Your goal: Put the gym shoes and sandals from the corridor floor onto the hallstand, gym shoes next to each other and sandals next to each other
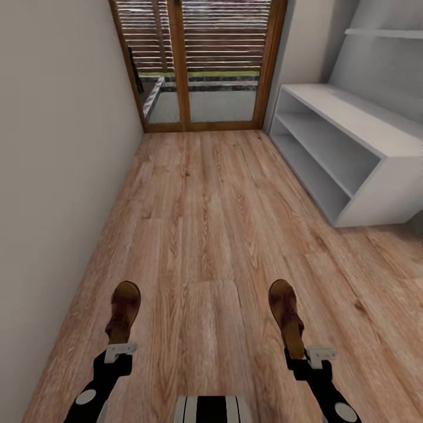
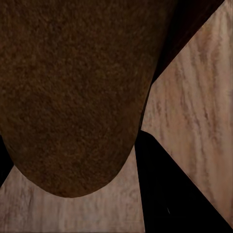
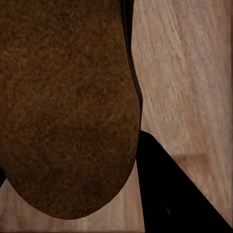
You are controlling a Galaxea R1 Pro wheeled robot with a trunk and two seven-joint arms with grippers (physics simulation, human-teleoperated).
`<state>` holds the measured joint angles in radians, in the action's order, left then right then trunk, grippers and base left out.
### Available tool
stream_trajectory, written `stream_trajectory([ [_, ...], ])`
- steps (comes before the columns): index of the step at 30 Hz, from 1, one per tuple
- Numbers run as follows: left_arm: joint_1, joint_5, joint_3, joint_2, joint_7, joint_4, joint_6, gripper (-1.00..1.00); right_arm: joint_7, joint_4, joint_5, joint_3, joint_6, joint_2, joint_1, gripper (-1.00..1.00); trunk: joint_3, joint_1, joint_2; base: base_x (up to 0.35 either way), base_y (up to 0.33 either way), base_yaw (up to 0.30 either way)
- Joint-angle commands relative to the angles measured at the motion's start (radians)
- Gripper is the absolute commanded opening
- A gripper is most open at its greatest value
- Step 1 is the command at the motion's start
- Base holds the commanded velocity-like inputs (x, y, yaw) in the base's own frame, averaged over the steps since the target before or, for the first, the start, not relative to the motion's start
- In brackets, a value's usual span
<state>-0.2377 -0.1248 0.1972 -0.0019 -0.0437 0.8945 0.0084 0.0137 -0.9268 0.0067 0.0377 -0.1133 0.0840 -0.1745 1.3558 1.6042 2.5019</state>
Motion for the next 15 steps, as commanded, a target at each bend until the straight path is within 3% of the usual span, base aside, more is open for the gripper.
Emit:
stream_trajectory([
  [1, 0.000, -0.014, 0.009, -0.001, -0.006, -0.010, -0.020, -1.00, 0.002, 0.001, -0.003, 0.001, -0.009, 0.001, 0.010, -1.00, -0.005, -0.001, 0.000, 0.000, 0.000, 0.000],
  [2, 0.000, -0.012, 0.018, -0.002, -0.005, -0.027, -0.058, -1.00, 0.002, 0.021, -0.003, 0.001, -0.114, 0.001, 0.059, -1.00, -0.010, -0.001, 0.000, 0.000, 0.000, 0.000],
  [5, 0.000, -0.012, 0.018, -0.004, -0.004, -0.029, -0.063, -1.00, 0.002, 0.060, -0.004, 0.001, -0.153, 0.002, 0.071, -1.00, -0.027, -0.002, -0.001, 0.000, 0.000, 0.000],
  [9, 0.000, -0.010, 0.018, -0.004, -0.005, -0.040, -0.065, -1.00, -0.003, 0.112, -0.004, 0.001, -0.163, 0.001, 0.073, -1.00, -0.049, -0.004, -0.002, 0.000, 0.000, 0.000],
  [15, 0.000, -0.010, 0.018, -0.004, -0.005, -0.044, -0.066, -1.00, -0.006, 0.139, -0.006, 0.001, -0.166, 0.000, 0.073, -1.00, -0.077, -0.027, -0.044, 0.000, 0.000, 0.000],
])
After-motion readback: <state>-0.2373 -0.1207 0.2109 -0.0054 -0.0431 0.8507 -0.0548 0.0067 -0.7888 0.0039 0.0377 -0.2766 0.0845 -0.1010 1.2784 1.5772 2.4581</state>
